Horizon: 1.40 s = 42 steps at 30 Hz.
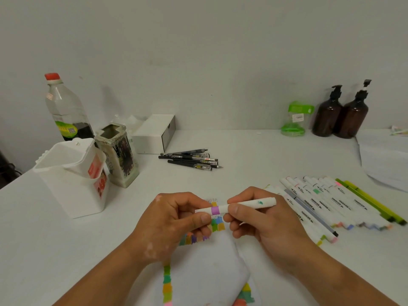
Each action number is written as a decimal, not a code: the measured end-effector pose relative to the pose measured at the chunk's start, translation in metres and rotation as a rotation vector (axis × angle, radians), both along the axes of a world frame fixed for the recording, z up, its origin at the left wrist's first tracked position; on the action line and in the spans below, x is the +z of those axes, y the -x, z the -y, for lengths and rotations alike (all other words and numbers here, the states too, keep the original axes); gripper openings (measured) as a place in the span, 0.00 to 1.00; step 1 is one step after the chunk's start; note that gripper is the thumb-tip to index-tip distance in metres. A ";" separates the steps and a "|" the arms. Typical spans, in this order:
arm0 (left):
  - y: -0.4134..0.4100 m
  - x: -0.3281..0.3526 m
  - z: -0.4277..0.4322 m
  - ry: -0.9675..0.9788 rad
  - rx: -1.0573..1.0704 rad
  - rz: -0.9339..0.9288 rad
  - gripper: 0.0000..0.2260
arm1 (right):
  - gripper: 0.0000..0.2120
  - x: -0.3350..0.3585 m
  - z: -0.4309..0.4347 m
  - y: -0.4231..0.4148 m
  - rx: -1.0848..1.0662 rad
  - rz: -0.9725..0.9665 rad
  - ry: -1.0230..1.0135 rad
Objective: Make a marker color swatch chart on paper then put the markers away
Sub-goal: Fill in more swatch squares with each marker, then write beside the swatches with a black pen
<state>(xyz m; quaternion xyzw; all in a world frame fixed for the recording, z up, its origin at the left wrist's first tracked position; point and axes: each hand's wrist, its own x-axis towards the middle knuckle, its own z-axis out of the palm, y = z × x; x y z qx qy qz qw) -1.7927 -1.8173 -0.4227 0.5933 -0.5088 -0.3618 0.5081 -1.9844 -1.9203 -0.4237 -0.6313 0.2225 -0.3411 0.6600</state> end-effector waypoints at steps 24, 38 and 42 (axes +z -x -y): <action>-0.020 -0.018 0.007 -0.292 -0.064 0.910 0.44 | 0.10 -0.017 0.004 0.002 -0.294 -0.997 0.888; -0.022 -0.023 0.009 -0.278 -0.091 0.945 0.48 | 0.08 -0.034 0.028 -0.008 -0.483 -1.045 0.928; -0.025 -0.026 0.010 -0.268 -0.096 0.945 0.49 | 0.08 -0.036 0.035 -0.011 -0.542 -1.058 0.908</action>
